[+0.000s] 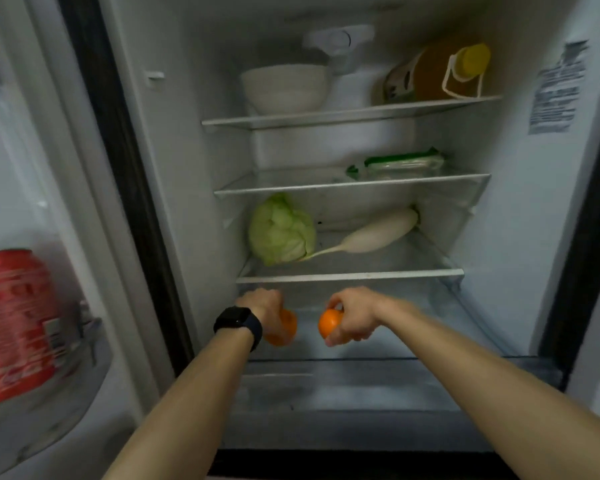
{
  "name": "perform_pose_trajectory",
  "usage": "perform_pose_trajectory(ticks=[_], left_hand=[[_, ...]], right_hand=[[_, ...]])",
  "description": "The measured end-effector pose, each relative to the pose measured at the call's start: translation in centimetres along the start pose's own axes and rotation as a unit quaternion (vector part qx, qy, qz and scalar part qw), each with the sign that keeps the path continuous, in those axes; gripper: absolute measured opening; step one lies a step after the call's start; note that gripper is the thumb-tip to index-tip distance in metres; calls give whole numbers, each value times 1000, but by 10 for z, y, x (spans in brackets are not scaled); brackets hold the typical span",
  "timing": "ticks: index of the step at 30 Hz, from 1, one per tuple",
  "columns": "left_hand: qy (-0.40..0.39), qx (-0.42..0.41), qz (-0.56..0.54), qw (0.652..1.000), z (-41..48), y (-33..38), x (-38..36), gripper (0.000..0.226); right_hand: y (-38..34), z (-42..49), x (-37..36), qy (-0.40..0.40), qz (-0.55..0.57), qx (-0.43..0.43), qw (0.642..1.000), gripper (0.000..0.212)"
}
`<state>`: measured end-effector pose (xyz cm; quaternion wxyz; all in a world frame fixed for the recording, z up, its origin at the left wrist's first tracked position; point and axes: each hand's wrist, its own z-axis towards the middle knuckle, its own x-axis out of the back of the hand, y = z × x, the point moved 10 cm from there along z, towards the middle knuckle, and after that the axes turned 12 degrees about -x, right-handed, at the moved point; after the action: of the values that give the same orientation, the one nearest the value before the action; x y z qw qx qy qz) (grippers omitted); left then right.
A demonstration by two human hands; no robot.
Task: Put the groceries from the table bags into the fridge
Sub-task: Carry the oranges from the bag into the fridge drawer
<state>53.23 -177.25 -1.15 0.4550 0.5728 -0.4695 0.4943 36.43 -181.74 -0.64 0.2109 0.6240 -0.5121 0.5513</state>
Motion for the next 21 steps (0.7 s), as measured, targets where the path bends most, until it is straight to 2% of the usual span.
perform_pose_trajectory(ticks=[4, 6, 9, 13, 18, 21], left_hand=[[-83, -13, 10, 996, 34, -12, -18, 54], [-113, -16, 20, 993, 47, -17, -28, 54], [-140, -19, 19, 990, 61, -26, -46, 50], [-131, -16, 20, 991, 65, -34, -58, 41], [-98, -24, 73, 992, 62, -25, -60, 36], [-84, -24, 80, 993, 62, -25, -59, 38]], right_hand=[[-15, 46, -15, -55, -122, -29, 991, 65], [-22, 69, -28, -85, -138, -35, 986, 62], [-38, 93, -39, -64, -149, -9, 987, 62], [-51, 112, -51, 16, -148, 33, 988, 80], [-45, 114, -70, 8, -137, 34, 990, 88], [-45, 114, -68, 30, -122, 35, 991, 91]])
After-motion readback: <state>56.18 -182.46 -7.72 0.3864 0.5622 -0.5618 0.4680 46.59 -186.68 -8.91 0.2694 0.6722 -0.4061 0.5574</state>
